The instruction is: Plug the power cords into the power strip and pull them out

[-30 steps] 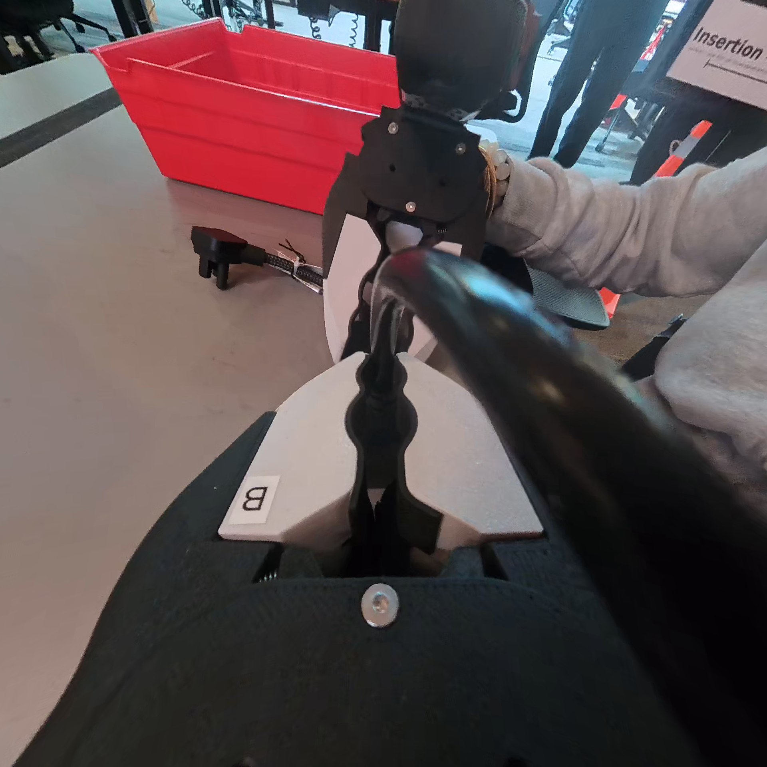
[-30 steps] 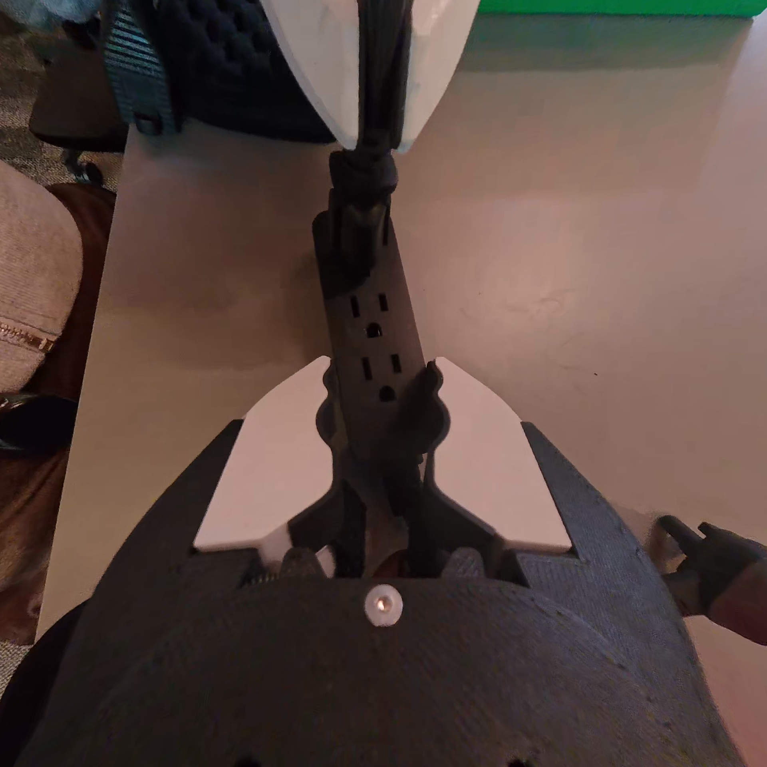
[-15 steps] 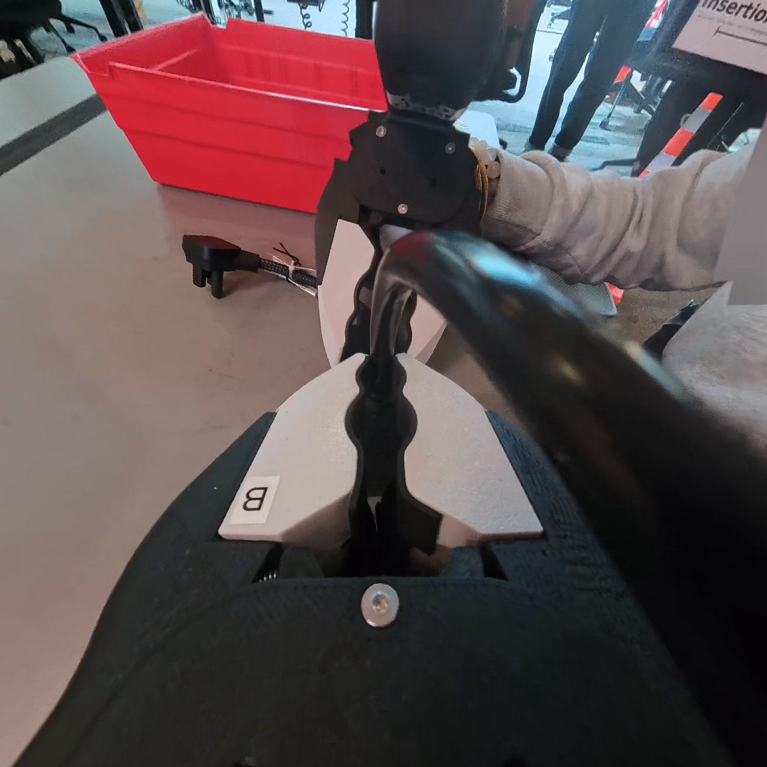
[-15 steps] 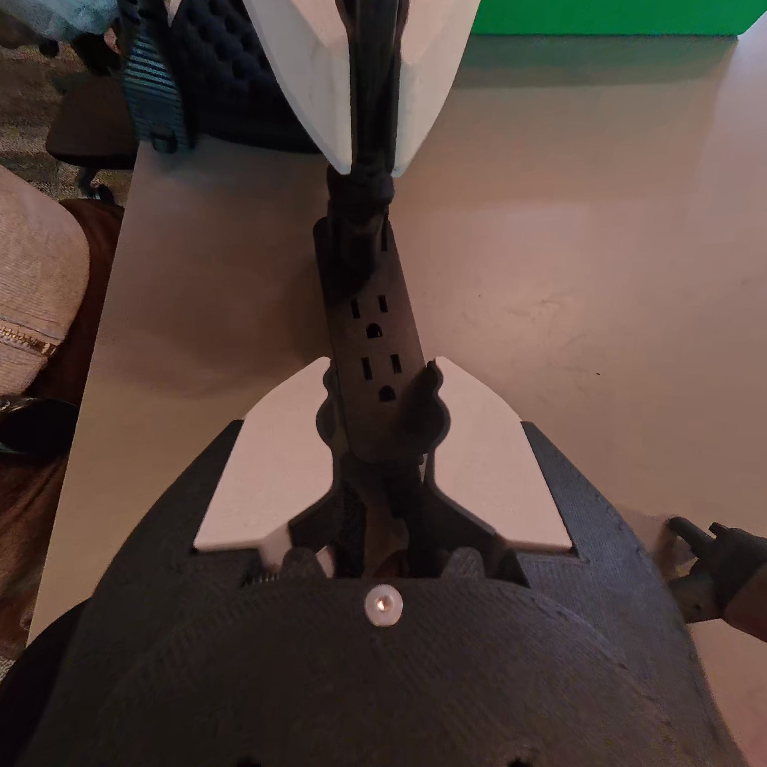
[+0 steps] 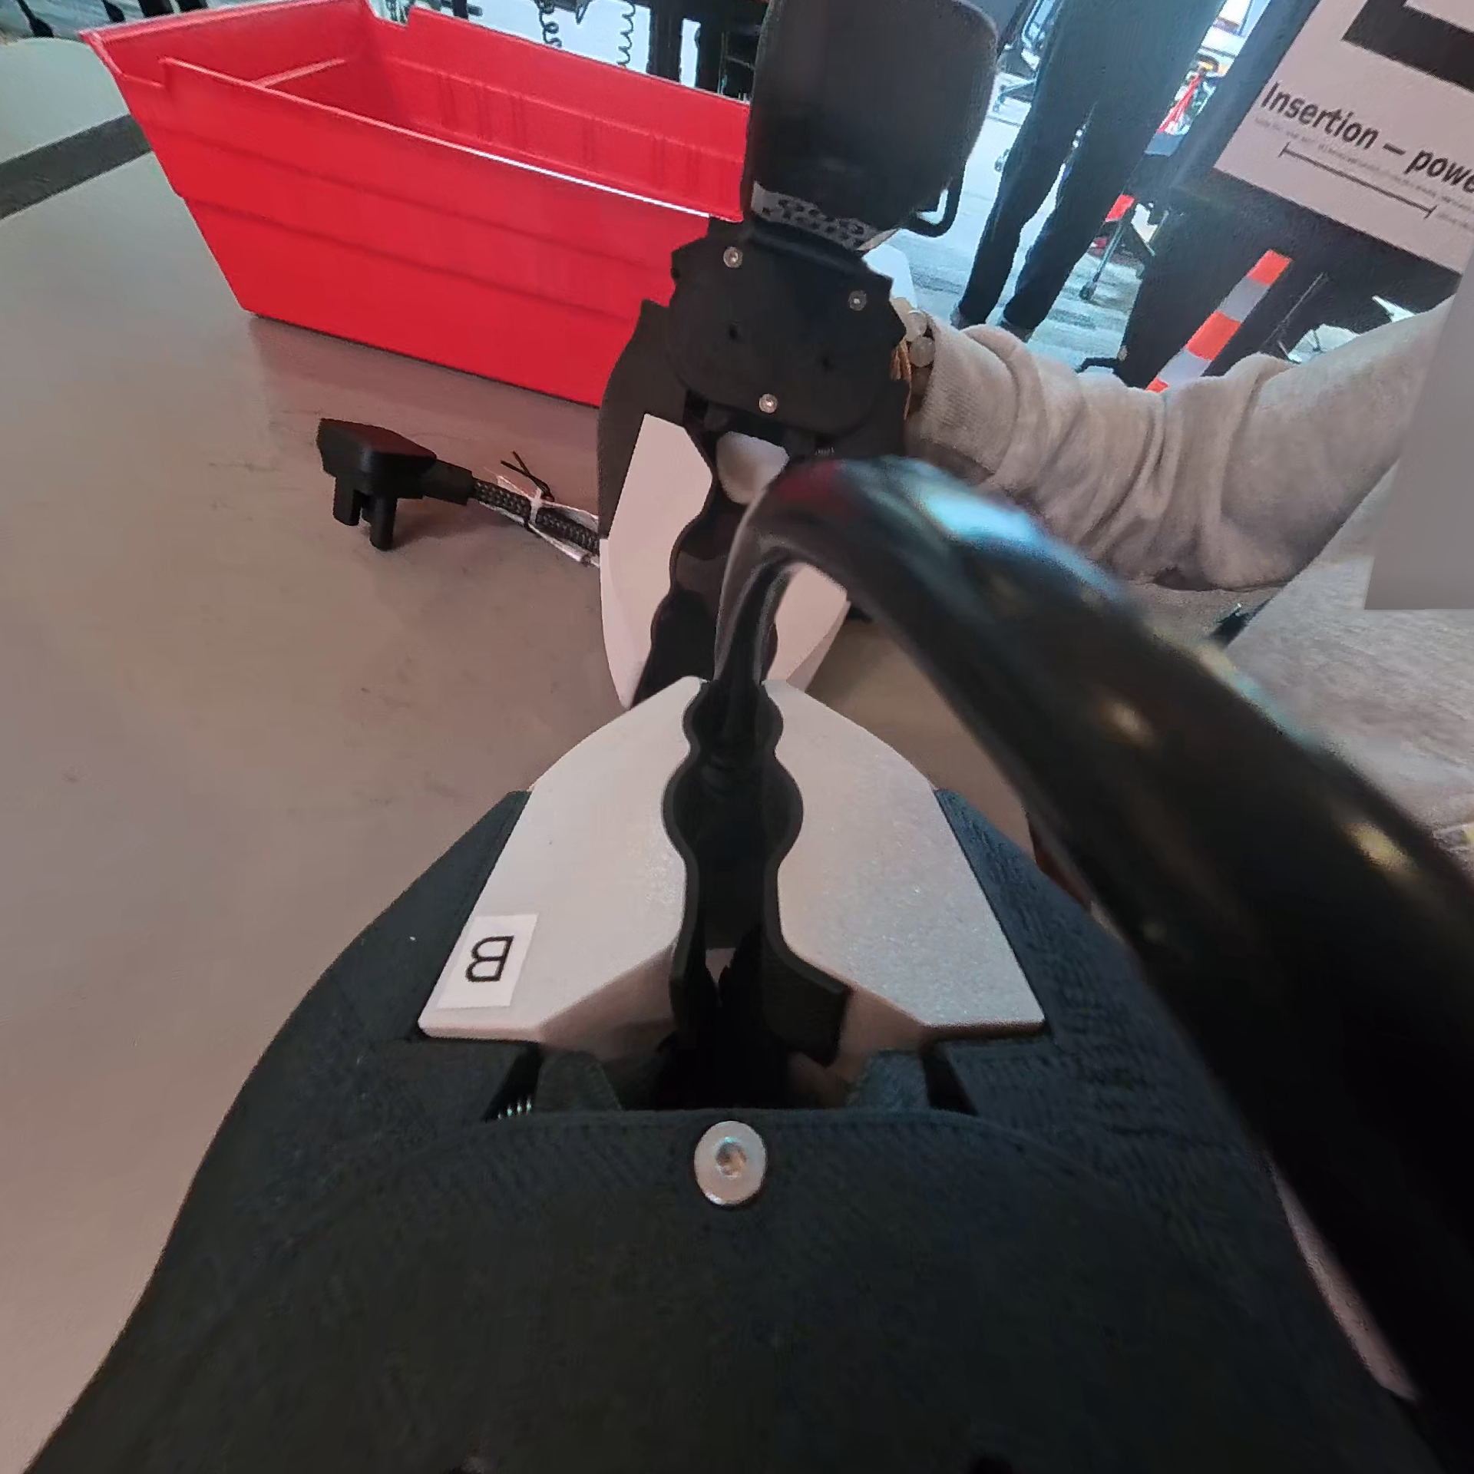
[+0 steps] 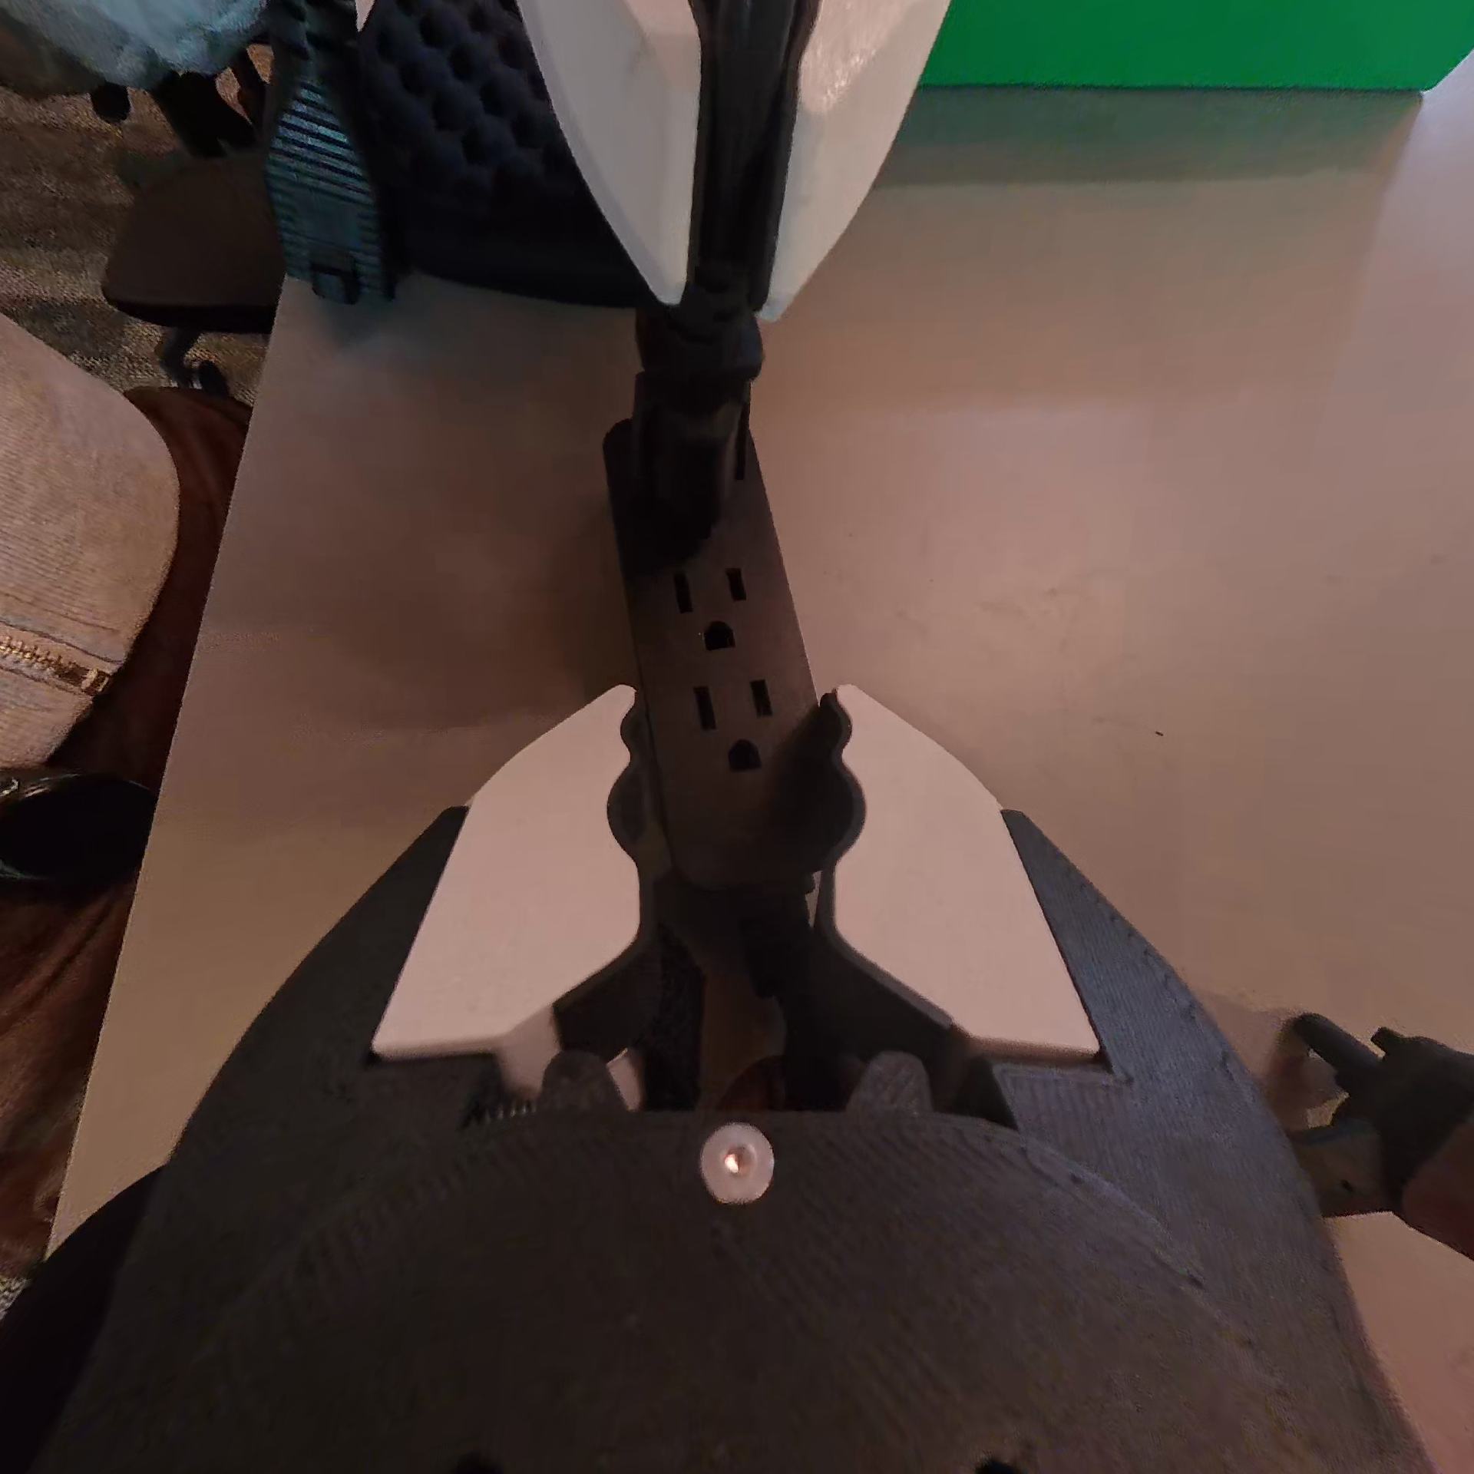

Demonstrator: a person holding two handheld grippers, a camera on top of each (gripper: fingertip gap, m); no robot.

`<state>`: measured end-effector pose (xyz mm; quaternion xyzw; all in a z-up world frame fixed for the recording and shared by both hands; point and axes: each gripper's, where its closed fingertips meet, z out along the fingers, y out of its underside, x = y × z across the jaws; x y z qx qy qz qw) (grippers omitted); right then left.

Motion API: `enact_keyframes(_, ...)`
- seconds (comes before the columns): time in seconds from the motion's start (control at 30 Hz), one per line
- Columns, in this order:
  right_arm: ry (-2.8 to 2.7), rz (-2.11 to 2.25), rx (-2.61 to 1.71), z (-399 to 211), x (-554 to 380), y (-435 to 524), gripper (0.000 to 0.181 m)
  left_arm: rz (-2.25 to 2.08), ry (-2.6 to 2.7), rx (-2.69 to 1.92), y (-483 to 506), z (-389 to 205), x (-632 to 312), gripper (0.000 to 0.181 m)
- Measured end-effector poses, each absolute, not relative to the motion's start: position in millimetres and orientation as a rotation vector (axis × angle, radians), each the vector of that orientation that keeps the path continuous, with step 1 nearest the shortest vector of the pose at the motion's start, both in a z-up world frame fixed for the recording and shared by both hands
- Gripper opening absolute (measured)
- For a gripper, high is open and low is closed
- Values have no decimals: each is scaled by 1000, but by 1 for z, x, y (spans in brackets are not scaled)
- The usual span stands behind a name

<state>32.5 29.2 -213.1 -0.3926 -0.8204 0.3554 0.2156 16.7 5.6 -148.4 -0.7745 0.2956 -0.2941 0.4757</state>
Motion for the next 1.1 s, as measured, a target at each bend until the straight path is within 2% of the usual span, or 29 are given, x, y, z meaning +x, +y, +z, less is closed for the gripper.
enact_keyframes(1.1, -2274, 1010, -1090, -213, 32, 28, 43, -736, 744, -1905, 6, -150, 21, 11)
